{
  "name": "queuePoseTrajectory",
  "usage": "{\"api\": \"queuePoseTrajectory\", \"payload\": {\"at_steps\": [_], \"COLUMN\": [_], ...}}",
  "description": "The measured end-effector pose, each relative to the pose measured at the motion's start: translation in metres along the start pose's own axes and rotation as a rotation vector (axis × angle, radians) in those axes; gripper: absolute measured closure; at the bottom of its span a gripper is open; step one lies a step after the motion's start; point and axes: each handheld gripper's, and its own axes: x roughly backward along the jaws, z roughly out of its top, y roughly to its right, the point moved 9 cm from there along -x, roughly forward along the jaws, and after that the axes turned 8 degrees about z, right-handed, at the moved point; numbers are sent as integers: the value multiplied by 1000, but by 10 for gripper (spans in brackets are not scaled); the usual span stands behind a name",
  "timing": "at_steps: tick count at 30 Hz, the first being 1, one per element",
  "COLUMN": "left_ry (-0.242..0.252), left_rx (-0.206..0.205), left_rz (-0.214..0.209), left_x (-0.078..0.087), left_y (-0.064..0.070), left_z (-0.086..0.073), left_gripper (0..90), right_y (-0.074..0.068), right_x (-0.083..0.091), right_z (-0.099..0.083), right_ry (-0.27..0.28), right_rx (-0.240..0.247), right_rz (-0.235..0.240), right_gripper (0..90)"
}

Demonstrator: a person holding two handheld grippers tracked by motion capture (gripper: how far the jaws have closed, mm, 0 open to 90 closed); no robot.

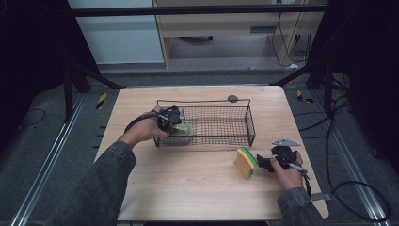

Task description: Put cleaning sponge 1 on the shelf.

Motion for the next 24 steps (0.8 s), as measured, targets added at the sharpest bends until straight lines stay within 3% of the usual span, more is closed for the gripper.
{"api": "queuePoseTrajectory", "payload": {"at_steps": [14, 18, 24], "left_ry": [47, 83, 110], "left_rx": [32, 48, 123], "left_rz": [-8, 16, 84], "left_x": [12, 21, 31], "left_y": [-1, -6, -17], "left_z": [2, 6, 11], "left_gripper": [595, 580, 377], "right_y": [0, 0, 0], "right_x": [0, 0, 0], "right_z": [0, 0, 0], "right_ry": [-1, -1, -1], "right_rx": [-4, -3, -2], "right_rz": [1, 1, 2], "right_gripper": [4, 4, 4]}}
